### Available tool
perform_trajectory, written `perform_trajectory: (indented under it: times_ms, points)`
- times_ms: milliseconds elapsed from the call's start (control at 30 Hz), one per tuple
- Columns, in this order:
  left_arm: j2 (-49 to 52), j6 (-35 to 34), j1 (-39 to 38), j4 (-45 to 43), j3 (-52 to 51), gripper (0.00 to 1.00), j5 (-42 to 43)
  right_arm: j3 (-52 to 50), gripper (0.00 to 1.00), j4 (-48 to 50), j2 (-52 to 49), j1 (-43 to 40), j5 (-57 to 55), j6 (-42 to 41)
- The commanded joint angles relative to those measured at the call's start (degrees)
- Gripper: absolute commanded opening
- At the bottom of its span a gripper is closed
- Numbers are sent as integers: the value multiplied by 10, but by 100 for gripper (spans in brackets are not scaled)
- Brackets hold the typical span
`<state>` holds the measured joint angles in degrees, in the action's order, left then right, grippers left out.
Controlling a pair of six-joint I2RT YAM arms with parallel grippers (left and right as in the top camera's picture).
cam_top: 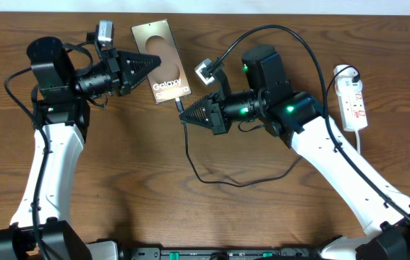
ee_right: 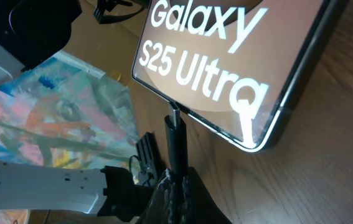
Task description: Plug charger to phone and switch on socket
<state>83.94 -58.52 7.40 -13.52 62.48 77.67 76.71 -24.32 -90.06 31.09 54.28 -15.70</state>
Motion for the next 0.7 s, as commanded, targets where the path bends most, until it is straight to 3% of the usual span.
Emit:
perform_trajectory:
  times_ms: [0, 367, 667]
  points:
    - [-7, -5, 1, -6, 16, 7, 5, 0, 1, 1, 0, 0, 20, -2]
    - [-7, -5, 1, -10, 16, 7, -3, 0, 1, 1, 0, 0, 44, -2]
    - [-7, -27, 1, -10, 16, 7, -8, 0, 1, 1, 0, 0, 44, -53]
